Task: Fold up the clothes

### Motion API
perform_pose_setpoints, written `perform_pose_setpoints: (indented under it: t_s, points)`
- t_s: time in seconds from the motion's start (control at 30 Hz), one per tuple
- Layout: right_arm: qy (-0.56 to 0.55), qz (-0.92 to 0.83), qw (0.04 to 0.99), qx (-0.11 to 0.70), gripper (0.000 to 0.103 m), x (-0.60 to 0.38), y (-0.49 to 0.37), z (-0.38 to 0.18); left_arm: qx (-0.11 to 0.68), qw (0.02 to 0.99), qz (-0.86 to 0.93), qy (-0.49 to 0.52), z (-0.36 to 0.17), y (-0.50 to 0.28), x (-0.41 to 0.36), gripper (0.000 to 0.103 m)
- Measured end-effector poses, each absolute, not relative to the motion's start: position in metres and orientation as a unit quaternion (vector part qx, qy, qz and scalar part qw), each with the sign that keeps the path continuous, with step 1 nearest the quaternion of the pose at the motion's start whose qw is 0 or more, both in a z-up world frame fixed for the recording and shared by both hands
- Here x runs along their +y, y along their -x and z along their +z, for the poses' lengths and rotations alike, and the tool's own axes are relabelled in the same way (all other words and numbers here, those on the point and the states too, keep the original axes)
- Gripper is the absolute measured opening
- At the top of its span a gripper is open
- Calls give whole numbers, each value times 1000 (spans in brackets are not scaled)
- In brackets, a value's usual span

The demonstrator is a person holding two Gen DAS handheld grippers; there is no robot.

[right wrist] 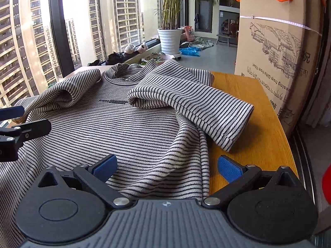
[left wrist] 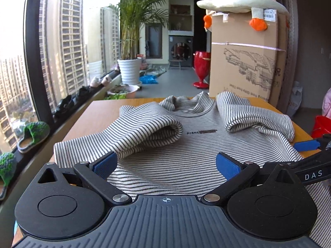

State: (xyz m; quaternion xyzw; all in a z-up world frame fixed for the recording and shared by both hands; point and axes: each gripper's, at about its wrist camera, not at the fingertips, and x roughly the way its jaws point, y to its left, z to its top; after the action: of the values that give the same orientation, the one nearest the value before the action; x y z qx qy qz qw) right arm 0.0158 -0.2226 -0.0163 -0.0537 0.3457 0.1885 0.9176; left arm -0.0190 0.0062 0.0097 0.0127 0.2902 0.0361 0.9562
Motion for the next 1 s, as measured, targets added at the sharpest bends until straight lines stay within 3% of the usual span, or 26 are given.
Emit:
perform_pose_setpoints:
  t_s: [0.07,1.0]
  points:
    - [53,185,918,346,103,-222,-14,-18,337,941,36,-7,-2,7,9,103]
    - [54,181,919,347,103,-219,-21,-9,340,940,37,5,-2,6,11,103]
